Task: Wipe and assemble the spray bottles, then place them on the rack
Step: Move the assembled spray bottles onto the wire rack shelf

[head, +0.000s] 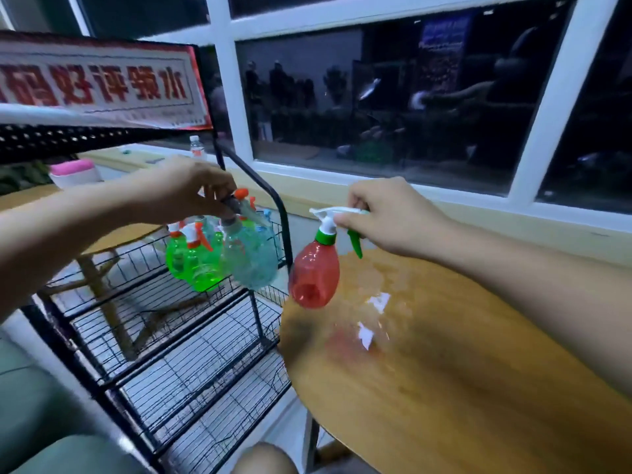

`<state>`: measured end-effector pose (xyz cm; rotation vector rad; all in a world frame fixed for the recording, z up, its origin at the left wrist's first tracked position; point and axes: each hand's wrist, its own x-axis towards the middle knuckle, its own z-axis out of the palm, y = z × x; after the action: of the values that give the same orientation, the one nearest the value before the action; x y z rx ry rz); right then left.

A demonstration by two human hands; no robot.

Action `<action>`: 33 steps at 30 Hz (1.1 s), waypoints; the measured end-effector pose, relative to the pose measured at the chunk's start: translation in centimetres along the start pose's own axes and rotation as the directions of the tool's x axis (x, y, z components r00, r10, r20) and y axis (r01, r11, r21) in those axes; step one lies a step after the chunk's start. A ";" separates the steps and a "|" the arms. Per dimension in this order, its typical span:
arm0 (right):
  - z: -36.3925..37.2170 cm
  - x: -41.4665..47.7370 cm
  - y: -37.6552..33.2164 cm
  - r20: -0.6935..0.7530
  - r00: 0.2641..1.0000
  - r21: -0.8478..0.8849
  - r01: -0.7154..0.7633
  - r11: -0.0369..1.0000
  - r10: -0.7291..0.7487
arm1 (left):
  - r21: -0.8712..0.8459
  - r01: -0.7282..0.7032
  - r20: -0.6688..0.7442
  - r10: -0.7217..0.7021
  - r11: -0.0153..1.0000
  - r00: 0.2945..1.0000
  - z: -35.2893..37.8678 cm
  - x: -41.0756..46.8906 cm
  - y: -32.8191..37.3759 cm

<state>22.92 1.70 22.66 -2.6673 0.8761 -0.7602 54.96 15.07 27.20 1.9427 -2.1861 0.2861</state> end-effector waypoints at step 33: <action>22.3 16.6 -13.1 0.003 0.965 -0.114 0.261 0.959 -0.263 | 0.452 0.441 0.163 -0.557 0.776 0.814 9.4 -2.1 -21.9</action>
<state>52.76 3.34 15.46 -2.9212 0.5894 -0.8057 76.71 11.89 17.78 2.8772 -1.7298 0.3956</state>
